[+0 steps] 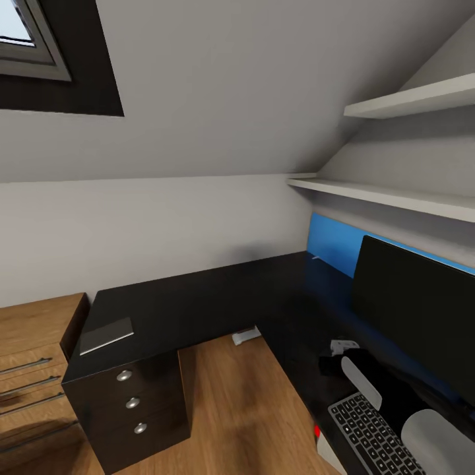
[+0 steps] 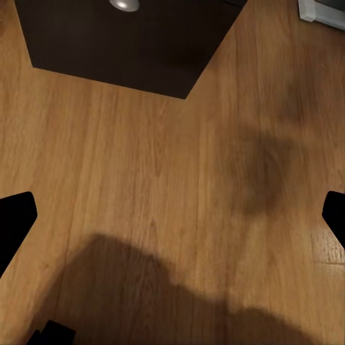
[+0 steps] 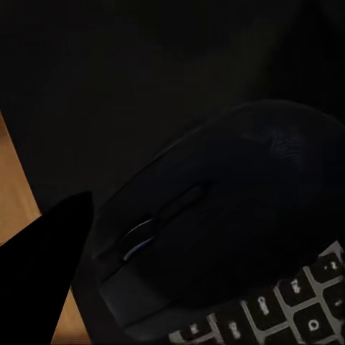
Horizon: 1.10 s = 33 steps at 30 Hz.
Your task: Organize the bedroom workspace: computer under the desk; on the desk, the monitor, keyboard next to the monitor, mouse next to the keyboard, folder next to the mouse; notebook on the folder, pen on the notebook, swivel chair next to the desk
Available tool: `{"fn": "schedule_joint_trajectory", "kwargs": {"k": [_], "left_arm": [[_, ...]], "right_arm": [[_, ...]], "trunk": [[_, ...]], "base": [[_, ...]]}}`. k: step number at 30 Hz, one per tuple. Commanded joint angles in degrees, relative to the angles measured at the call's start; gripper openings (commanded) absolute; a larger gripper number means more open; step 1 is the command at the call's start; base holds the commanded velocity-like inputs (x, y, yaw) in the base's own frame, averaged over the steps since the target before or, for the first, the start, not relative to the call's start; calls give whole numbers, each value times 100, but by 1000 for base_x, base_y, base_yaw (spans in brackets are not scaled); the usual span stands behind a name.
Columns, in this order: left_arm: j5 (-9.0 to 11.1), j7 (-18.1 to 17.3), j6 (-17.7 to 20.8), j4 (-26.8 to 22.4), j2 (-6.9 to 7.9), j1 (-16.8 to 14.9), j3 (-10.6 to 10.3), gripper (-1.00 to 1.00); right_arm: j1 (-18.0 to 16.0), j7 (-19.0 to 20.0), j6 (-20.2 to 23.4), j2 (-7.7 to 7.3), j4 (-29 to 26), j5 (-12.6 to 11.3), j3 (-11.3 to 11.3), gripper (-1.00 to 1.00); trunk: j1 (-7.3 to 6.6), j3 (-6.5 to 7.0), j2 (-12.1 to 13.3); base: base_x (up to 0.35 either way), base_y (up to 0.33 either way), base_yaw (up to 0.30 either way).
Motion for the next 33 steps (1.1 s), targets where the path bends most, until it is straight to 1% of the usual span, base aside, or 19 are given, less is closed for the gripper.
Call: {"fn": "schedule_joint_trajectory", "kwargs": {"k": [1, 8, 12, 20, 33], "left_arm": [[59, -14, -18, -3, 7, -1, -36, 100], [45, -15, -18, -3, 13, -1, -27, 100], [44, -22, -18, -3, 17, -1, -27, 100], [51, 5, -18, -33, -3, -1, -15, 100], [59, 12, -18, -38, -1, -1, -17, 100]], "right_arm": [[-6, -52, 7, -8, 6, -60, 30, -100], [-6, -52, 11, -5, 63, -7, 34, -100], [-6, -52, 11, -4, 67, -1, 40, -100], [-6, -46, 11, -5, 69, 3, 41, -100], [-6, -43, 11, -8, 70, 1, 41, -100]], "trunk": [[1, -7, -5], [1, -7, -5], [1, -7, -5], [1, -7, -5], [286, -240, -527]], "base": [[0, 0, 0], [31, 0, 0], [106, 0, 0], [20, 0, 0], [1, 0, 0]]}}
